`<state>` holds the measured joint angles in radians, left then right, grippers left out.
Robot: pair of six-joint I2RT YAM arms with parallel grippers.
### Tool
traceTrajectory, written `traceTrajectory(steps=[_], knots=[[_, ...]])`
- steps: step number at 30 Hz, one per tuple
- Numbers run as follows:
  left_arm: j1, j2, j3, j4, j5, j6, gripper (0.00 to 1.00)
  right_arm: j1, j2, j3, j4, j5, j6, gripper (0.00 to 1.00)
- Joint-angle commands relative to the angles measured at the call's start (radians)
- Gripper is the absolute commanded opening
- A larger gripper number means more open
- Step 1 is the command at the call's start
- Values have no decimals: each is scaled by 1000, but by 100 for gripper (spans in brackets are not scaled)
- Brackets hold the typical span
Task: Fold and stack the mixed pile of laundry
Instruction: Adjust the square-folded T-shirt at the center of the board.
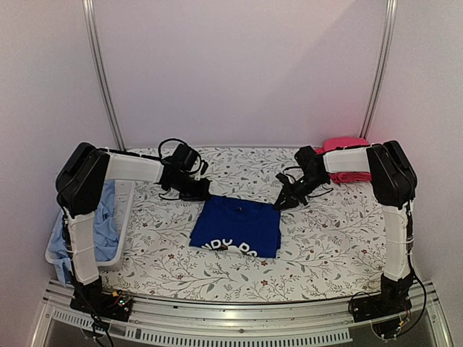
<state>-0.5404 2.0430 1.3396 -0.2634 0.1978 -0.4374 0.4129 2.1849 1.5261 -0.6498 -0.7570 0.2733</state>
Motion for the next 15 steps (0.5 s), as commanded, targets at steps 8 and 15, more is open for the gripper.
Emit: traceTrajectory(steps=[8, 15], knots=[[14, -17, -35, 49, -20, -14, 0, -16, -15, 57, 24, 187, -17, 0], [30, -23, -40, 43, -73, -34, 6, -20, 43, 182, 5, 259, -31, 16]])
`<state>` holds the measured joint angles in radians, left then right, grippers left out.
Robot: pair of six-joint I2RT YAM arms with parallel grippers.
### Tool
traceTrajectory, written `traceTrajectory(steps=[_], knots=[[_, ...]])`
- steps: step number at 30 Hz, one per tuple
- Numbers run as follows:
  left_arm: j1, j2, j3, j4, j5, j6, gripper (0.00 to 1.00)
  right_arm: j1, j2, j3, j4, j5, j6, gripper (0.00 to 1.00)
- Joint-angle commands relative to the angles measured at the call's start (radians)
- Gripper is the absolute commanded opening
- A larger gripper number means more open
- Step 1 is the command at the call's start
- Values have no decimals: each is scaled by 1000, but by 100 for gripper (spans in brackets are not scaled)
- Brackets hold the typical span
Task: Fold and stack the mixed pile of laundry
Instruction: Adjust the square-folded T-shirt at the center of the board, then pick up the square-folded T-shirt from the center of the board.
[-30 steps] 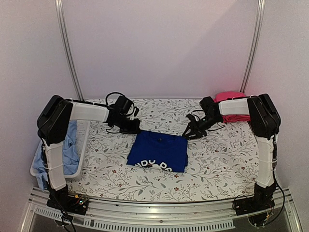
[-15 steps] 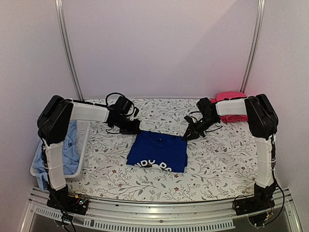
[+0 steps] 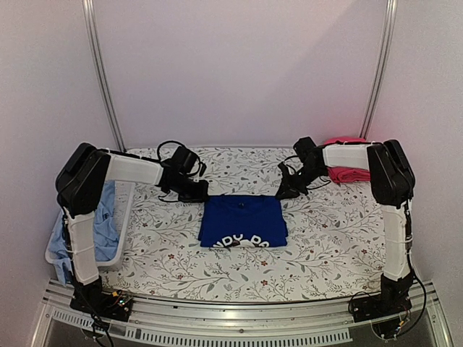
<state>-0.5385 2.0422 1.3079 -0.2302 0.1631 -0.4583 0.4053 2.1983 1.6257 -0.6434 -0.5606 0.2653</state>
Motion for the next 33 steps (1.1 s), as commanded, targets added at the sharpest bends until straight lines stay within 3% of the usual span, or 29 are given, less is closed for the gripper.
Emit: traceTrajectory(steps=[1, 2, 4, 7, 12, 16, 20, 26, 30, 33], knots=[[30, -39, -10, 10, -42, -12, 15, -15, 26, 105, -17, 56, -29, 29], [31, -63, -14, 10, -39, -8, 29, -16, 15, 126, -38, 49, -40, 42], [31, -137, -40, 28, 14, 14, 47, -16, -31, 141, -69, 7, -60, 56], [22, -271, -138, 89, 154, 30, 57, -16, -129, 63, -55, -141, -82, 69], [-69, -381, -287, 210, 424, -18, 59, 35, -270, -177, 36, -485, -41, 76], [-151, -333, -374, 388, 550, -114, 58, 116, -253, -298, 95, -625, -48, 75], [-155, -239, -448, 597, 620, -246, 56, 136, -166, -392, 197, -690, 9, 74], [-105, -143, -546, 679, 609, -304, 54, 75, -62, -510, 208, -618, 10, 71], [-49, -225, -605, 595, 502, -252, 55, -6, -81, -593, 197, -539, 0, 69], [-49, -335, -570, 475, 396, -150, 56, -11, -211, -578, 170, -514, -14, 69]])
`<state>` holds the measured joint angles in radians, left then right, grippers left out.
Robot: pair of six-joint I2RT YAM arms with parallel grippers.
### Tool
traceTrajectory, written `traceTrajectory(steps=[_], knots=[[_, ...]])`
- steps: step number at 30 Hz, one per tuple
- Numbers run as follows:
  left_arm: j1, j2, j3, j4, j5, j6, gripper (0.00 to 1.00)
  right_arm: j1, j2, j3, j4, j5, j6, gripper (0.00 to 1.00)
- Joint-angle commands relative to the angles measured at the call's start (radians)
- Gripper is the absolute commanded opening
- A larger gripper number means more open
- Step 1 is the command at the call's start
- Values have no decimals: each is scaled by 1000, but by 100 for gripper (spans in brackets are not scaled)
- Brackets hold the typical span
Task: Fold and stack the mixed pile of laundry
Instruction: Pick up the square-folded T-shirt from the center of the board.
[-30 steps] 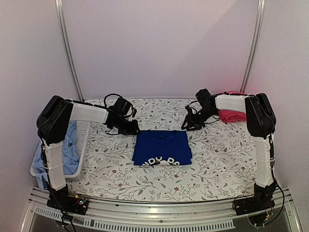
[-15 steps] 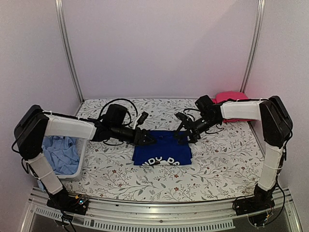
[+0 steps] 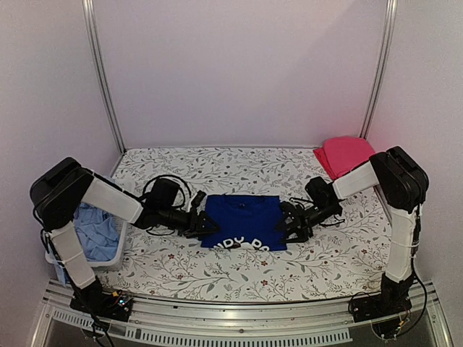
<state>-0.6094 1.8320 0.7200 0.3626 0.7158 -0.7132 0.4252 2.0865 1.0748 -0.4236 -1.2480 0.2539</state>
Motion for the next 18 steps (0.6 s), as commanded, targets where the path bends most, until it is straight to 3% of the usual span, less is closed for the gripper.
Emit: traceTrajectory(steps=[1, 5, 10, 18], knots=[[14, -162, 37, -154, -198, 140, 56, -32, -139, -20, -51, 175, 2, 69], [-83, -265, 144, -280, -438, 328, 59, -53, -296, -24, -48, 229, 49, 70], [-281, -195, 301, -350, -640, 619, 57, -119, -407, -126, 34, 290, 151, 70], [-501, 66, 530, -416, -703, 926, 43, -178, -479, -277, 132, 293, 289, 70]])
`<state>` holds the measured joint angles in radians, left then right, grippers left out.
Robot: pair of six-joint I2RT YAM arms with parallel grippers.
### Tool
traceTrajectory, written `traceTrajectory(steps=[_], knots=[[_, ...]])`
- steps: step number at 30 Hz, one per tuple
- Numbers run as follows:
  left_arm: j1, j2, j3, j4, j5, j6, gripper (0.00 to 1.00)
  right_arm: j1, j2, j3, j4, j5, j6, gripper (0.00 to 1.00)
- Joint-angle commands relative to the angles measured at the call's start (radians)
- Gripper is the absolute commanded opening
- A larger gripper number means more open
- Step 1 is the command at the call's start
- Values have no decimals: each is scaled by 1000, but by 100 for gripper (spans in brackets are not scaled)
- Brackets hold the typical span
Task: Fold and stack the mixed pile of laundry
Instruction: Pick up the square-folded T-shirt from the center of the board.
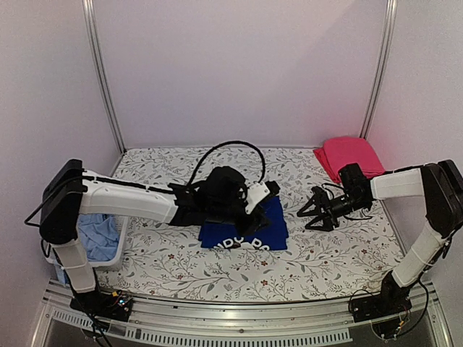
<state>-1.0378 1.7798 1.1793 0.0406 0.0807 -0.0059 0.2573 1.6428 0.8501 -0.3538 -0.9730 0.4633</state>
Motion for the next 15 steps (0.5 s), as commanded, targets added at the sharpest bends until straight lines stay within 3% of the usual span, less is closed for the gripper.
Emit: traceTrajectory(steps=[1, 5, 15], knots=[[-94, 154, 98, -104, -74, 245, 39, -10, -38, -66, 69, 16, 88, 70], [-138, 282, 192, -123, -78, 303, 30, -11, -46, -103, 96, 16, 119, 70], [-149, 460, 306, -109, -168, 321, 31, -12, -47, -170, 167, 11, 182, 71]])
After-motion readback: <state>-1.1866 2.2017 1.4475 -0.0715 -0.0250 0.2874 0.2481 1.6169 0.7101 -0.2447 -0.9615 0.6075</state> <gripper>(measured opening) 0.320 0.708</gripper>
